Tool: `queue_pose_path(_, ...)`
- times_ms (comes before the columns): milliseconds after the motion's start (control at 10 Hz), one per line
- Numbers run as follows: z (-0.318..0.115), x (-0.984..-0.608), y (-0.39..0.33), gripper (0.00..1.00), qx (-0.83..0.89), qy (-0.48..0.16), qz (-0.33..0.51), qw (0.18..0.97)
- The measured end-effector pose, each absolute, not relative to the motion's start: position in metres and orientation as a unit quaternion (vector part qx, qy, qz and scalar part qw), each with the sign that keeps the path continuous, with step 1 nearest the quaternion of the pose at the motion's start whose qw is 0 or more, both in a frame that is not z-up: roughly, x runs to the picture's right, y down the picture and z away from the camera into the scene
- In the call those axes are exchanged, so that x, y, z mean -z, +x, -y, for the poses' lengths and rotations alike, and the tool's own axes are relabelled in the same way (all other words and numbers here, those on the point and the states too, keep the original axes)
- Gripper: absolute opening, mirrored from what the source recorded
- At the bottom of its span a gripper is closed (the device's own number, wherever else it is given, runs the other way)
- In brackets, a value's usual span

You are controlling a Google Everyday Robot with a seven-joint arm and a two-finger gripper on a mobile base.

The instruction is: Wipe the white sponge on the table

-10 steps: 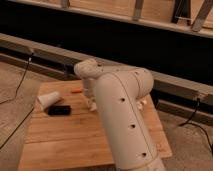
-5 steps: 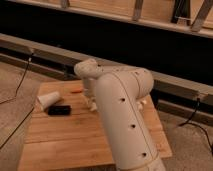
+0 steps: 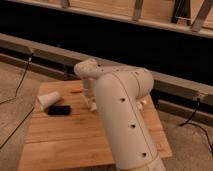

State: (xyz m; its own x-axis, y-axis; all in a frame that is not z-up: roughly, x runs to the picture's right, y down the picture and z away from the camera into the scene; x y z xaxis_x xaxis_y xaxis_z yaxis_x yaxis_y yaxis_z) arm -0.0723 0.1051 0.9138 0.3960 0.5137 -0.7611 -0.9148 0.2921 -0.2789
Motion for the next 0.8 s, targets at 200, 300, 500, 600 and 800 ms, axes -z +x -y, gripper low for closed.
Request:
queue_pose_path(200,-0.1052,-0.9138,-0.0723,0.20,-0.474,-0.360,-0.279,0.754)
queue_pose_path(300,-0.1052,-0.9138,-0.0723,0.20,-0.474,-0.360,-0.279,0.754)
queue_pose_path(500,-0.1052,-0.9139,-0.0722,0.20,-0.474,-0.360,-0.279,0.754)
queue_pose_path(600,-0.1055,-0.9140,-0.0722,0.20,-0.474,-0.360,-0.279,0.754)
queue_pose_path(800,-0.1054,-0.9140,-0.0720,0.15,-0.474,-0.360,-0.279,0.754)
